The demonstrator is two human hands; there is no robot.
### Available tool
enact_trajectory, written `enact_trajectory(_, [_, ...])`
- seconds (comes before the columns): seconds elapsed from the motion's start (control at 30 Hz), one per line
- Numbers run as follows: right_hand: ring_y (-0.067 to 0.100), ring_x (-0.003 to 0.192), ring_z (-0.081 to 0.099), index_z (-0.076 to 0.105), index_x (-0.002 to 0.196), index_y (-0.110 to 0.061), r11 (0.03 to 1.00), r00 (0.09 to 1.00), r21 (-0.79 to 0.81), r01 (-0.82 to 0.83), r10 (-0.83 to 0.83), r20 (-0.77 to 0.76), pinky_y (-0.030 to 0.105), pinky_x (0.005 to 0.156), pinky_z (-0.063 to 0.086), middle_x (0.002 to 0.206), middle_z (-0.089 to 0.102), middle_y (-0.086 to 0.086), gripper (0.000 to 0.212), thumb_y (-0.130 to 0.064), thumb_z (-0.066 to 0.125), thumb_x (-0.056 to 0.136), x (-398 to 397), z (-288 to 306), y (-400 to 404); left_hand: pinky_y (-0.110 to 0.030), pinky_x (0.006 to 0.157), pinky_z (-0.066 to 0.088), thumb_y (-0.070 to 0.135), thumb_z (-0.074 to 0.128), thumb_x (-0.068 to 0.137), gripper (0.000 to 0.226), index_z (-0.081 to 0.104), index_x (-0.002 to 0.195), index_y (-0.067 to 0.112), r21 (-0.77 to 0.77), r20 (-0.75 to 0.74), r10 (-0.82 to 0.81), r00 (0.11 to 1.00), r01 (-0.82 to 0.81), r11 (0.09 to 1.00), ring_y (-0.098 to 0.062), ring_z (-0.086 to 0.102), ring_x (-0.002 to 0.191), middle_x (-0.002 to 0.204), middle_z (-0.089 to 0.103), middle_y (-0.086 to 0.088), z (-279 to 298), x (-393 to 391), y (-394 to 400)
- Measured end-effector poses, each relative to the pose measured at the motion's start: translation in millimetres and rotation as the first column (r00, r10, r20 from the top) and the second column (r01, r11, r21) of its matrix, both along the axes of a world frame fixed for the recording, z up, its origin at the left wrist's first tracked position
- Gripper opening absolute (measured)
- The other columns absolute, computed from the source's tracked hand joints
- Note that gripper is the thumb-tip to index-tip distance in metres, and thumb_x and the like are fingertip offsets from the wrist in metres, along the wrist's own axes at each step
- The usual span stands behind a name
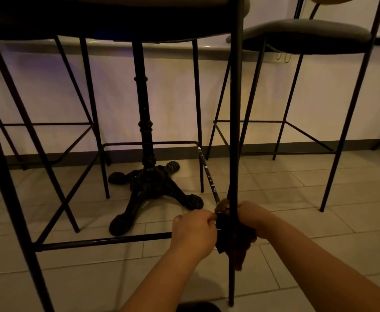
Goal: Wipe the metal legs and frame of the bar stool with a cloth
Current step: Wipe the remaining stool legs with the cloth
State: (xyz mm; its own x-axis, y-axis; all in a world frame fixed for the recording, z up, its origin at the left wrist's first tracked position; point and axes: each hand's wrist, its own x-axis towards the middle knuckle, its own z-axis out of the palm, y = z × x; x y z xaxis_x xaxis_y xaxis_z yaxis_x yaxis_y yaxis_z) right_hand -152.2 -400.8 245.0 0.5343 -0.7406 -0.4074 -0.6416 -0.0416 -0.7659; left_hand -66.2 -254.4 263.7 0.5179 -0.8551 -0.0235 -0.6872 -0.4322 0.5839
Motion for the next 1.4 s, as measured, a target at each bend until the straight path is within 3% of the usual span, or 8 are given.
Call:
enact_trajectory(0.2, [0.024, 0.068, 0.065, 0.064, 0.1, -0.003, 0.998, 0.989, -0.03, 0.056, -0.059, -0.136, 0.032, 0.062, 0.054, 0.086, 0.068, 0.014, 0.031, -0.032, 0.055, 0.095, 13, 6, -1, -0.033, 0.099, 0.043, 0.023, 0.037, 0.099, 0.035, 0.062, 0.123, 0.03, 0.06, 0.011, -0.017, 1.0, 0.017, 0.998, -0.015, 0.06, 0.105, 0.121, 0.064, 0.004, 5, -1, -10])
enact_trajectory(0.3, [0.025, 0.068, 0.066, 0.064, 0.097, -0.005, 0.996, 0.996, 0.031, 0.08, -0.079, -0.046, 0.032, 0.063, 0.054, 0.083, 0.069, 0.013, 0.031, -0.034, 0.055, 0.095, 10, 4, 2, -0.034, 0.097, 0.045, 0.022, 0.038, 0.098, 0.036, 0.062, 0.123, 0.032, 0.101, 0.001, -0.039, 0.999, 0.038, 0.994, -0.017, 0.06, 0.106, 0.124, 0.063, 0.003, 8, -1, -15])
enact_trajectory(0.43, [0.012, 0.047, 0.065, 0.066, 0.092, -0.008, 0.997, 0.999, 0.055, -0.045, 0.046, -0.006, 0.02, 0.042, 0.046, 0.067, 0.069, 0.005, 0.025, -0.031, 0.055, 0.095, -1, 9, -1, -0.037, 0.094, 0.048, 0.019, 0.041, 0.096, 0.035, 0.065, 0.12, 0.029, 0.155, -0.053, -0.049, 0.997, 0.057, 0.986, -0.021, 0.062, 0.102, 0.117, 0.066, -0.001, 9, 5, -21])
enact_trajectory(0.6, [0.024, 0.079, 0.068, 0.064, 0.101, -0.006, 0.979, 0.97, -0.187, -0.081, 0.035, -0.241, 0.033, 0.071, 0.056, 0.091, 0.069, 0.011, 0.034, -0.038, 0.06, 0.09, 26, 10, -12, -0.037, 0.092, 0.051, 0.016, 0.045, 0.093, 0.033, 0.069, 0.113, 0.028, 0.128, -0.18, -0.007, 0.984, 0.03, 0.991, -0.021, 0.063, 0.1, 0.111, 0.068, -0.001, 4, 14, -28])
enact_trajectory(0.77, [0.027, 0.091, 0.066, 0.062, 0.109, -0.006, 0.991, 0.95, -0.134, -0.019, -0.024, -0.311, 0.039, 0.089, 0.054, 0.101, 0.068, 0.014, 0.046, -0.047, 0.055, 0.091, 39, 13, -14, -0.038, 0.093, 0.05, 0.017, 0.047, 0.092, 0.031, 0.071, 0.108, 0.027, 0.107, -0.204, 0.027, 0.979, -0.005, 0.994, -0.02, 0.063, 0.099, 0.107, 0.068, 0.0, 1, 22, -36])
enact_trajectory(0.93, [0.028, 0.09, 0.069, 0.066, 0.104, -0.005, 0.998, 0.991, -0.06, -0.001, -0.007, -0.132, 0.039, 0.089, 0.055, 0.098, 0.071, 0.015, 0.039, -0.041, 0.059, 0.09, 25, 10, -11, -0.036, 0.091, 0.052, 0.028, 0.051, 0.092, 0.025, 0.07, 0.106, 0.024, 0.126, -0.286, 0.074, 0.955, -0.039, 0.991, -0.019, 0.065, 0.095, 0.104, 0.069, -0.001, -9, 21, -46])
enact_trajectory(1.13, [0.024, 0.095, 0.066, 0.065, 0.101, -0.01, 0.98, 0.959, -0.116, -0.16, 0.127, -0.254, 0.036, 0.09, 0.053, 0.1, 0.069, 0.011, 0.034, -0.04, 0.066, 0.085, 35, 26, -21, -0.037, 0.086, 0.054, 0.042, 0.061, 0.084, 0.031, 0.067, 0.101, 0.017, 0.154, -0.32, 0.123, 0.939, -0.076, 0.985, -0.021, 0.066, 0.091, 0.097, 0.069, -0.005, -10, 25, -64])
enact_trajectory(1.4, [0.022, 0.069, 0.058, 0.053, 0.11, -0.008, 0.983, 0.905, -0.144, -0.113, 0.042, -0.424, 0.03, 0.059, 0.05, 0.08, 0.057, 0.009, 0.051, -0.055, 0.049, 0.09, 55, 21, -30, -0.037, 0.089, 0.053, 0.039, 0.068, 0.082, 0.031, 0.066, 0.104, 0.018, 0.239, -0.26, 0.162, 0.952, -0.099, 0.966, -0.021, 0.065, 0.095, 0.102, 0.068, -0.004, -10, 32, -83])
